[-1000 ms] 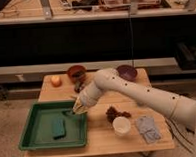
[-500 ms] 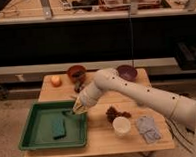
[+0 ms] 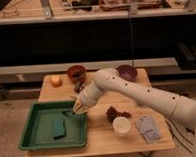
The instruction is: Place fork in tray
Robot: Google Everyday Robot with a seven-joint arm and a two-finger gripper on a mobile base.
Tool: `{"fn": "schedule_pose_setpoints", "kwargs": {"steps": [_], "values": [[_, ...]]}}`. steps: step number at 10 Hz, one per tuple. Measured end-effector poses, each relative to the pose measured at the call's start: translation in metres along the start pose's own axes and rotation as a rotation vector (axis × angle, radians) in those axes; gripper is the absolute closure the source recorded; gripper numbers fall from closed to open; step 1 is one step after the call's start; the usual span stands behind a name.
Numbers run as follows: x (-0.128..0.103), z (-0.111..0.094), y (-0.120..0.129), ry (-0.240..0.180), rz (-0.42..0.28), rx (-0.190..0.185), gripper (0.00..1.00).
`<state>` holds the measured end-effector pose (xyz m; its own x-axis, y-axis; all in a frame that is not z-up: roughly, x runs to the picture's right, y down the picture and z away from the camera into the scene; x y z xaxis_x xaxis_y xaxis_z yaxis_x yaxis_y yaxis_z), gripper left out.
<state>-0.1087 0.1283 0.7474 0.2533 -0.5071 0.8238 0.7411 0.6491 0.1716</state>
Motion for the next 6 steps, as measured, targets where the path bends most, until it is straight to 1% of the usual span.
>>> {"fn": "schedule_pose_setpoints", "kwargs": {"steps": [1, 2, 6], "values": [[0.0, 0.0003, 0.0003, 0.0, 0.0, 0.0, 0.25], [0.0, 0.0002, 0.0002, 0.0, 0.0, 0.0, 0.2], [0.0, 0.0002, 0.0, 0.0, 0.0, 0.0, 0.2]]}}
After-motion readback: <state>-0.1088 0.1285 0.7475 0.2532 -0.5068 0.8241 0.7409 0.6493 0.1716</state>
